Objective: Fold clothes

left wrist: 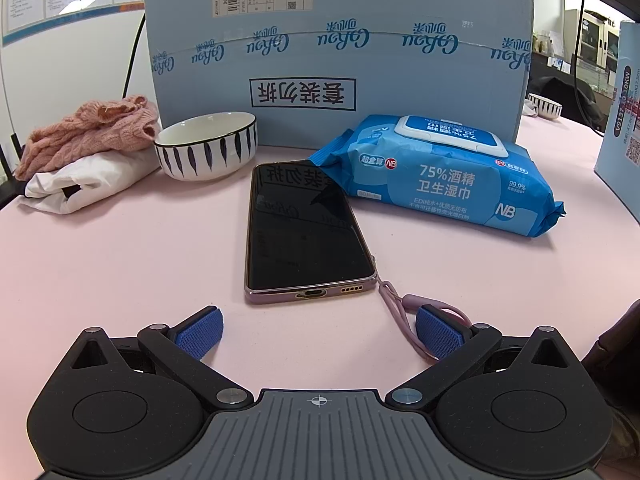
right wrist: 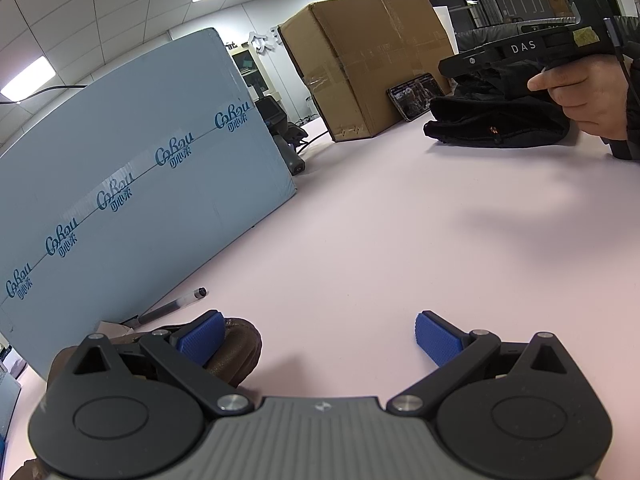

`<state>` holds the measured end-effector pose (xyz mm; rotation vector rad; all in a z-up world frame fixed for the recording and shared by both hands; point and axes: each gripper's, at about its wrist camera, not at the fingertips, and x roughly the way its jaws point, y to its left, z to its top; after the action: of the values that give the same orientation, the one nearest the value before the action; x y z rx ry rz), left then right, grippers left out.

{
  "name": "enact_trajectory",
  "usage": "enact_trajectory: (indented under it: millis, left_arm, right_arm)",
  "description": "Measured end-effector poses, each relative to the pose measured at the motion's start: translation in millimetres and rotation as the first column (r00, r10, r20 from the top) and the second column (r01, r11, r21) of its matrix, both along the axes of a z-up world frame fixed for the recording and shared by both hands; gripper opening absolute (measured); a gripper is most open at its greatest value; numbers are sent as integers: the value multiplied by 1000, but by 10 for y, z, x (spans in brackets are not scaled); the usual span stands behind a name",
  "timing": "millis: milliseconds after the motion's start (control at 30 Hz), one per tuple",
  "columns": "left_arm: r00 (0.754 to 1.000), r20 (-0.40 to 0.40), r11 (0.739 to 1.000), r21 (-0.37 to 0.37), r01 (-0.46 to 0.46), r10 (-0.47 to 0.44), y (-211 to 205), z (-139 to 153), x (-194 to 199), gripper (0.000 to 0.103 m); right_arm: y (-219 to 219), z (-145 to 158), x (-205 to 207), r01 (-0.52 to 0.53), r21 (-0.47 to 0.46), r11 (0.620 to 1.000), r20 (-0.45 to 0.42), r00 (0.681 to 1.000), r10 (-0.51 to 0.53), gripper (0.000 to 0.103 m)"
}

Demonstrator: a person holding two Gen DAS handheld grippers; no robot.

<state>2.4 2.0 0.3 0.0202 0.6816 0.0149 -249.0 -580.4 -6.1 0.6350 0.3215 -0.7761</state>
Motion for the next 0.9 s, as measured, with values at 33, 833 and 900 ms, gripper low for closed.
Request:
enact_trajectory:
  millis: [33,833,900]
  left_arm:
    - [1000,0,1000,-1,0,0,2,1,-2,103]
    - [1000,-3,1000,-11,8,-8,-22,20,-62,103]
    - [1000,-5,1000,-15,20,-20,-23,27,-99,103]
  right_arm:
    - [1,0,0,0,0,1000,0,1000,0,103]
    - [3,9,5,1,-3,1000,-8,1000,-1,103]
    - [5,10,9,1,-3,1000,-7,1000,-1,103]
